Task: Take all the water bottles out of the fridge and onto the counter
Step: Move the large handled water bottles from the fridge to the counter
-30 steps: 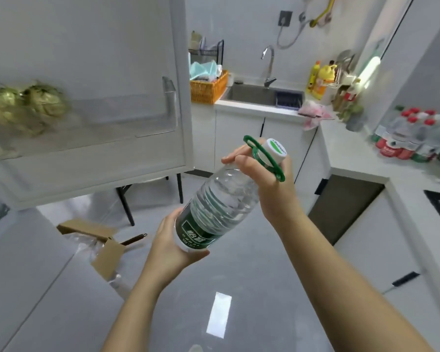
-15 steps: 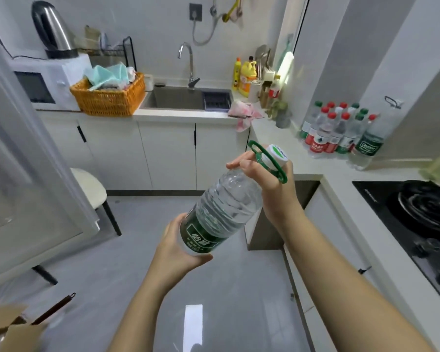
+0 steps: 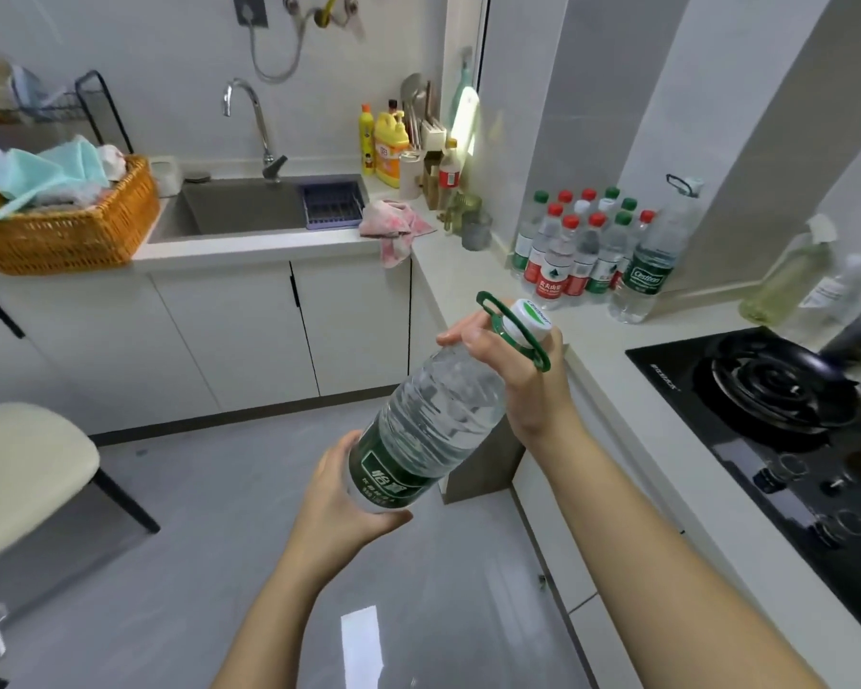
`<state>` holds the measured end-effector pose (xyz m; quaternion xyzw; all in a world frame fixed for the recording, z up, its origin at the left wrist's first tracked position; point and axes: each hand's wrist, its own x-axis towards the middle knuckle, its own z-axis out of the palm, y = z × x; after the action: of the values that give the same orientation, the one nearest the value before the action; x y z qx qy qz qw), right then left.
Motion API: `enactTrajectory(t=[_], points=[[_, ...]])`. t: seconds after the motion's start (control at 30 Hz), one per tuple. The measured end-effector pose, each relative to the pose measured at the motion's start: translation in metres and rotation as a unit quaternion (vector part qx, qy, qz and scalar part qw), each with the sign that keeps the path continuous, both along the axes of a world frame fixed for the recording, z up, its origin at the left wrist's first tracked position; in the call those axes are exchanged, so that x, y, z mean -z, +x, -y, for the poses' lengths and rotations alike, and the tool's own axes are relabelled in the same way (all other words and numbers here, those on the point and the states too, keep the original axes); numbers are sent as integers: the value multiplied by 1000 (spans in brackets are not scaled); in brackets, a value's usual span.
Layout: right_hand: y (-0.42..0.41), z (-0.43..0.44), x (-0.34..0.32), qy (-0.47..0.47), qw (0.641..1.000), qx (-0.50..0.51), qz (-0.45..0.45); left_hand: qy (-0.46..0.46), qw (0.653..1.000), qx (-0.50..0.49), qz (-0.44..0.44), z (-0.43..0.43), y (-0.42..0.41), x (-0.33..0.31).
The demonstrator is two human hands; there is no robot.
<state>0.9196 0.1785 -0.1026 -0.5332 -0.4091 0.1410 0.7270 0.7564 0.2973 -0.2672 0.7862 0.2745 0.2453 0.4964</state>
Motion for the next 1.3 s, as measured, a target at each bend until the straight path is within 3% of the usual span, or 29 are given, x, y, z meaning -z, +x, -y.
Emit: enactTrajectory(t=[0.73,1.0,1.3], points=[[242,44,-5,-14,1000,14,8,26,999,2,36,51,244,-13],[331,35,6,-41,995,90,3,-30,996,89,8,31,361,12],[435,-4,41,-159,957,240,26,-39,982,183,-31,-4,500,36]])
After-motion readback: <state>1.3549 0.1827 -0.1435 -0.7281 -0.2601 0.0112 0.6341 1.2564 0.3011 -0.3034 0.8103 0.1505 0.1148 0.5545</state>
